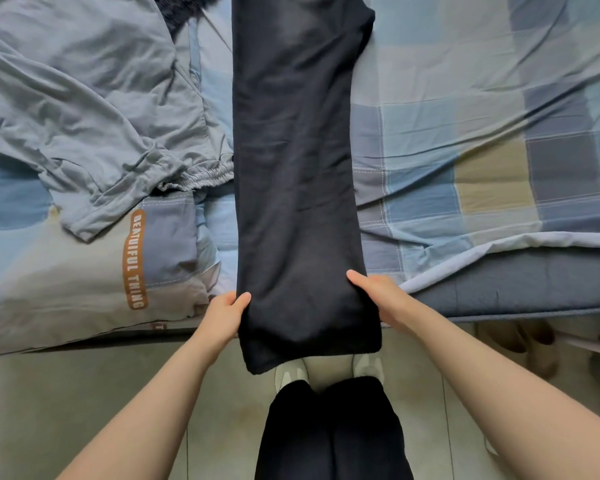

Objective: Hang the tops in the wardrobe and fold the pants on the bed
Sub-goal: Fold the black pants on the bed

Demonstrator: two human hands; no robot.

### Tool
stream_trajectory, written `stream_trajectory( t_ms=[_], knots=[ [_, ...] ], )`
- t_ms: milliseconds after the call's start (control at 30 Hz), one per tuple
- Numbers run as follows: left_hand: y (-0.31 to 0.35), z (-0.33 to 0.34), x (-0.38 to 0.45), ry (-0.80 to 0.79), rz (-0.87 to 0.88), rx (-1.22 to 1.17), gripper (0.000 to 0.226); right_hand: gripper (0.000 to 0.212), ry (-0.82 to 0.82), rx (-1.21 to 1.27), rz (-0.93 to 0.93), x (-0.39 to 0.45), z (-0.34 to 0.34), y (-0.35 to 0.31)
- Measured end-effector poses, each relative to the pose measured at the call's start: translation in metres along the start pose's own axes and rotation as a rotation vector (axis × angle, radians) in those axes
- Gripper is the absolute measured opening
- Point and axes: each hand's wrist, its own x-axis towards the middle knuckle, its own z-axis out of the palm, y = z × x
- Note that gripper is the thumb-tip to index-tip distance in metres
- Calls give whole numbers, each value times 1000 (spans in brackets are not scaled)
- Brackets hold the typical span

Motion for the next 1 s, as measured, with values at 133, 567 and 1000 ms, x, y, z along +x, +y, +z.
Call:
stream_trajectory(
  t_ms=[133,567,1000],
  knots=[
    [5,31,-22,-186,-22,-222,31,38,346,-44,-394,-39,-36,9],
    [-64,115,-91,-158,15,174,6,30,277,-610,-151,-86,-106,107],
    [36,61,-164,-379,-139,-98,29,13,-120,-313,-139,-145,-128,-20]
  ],
)
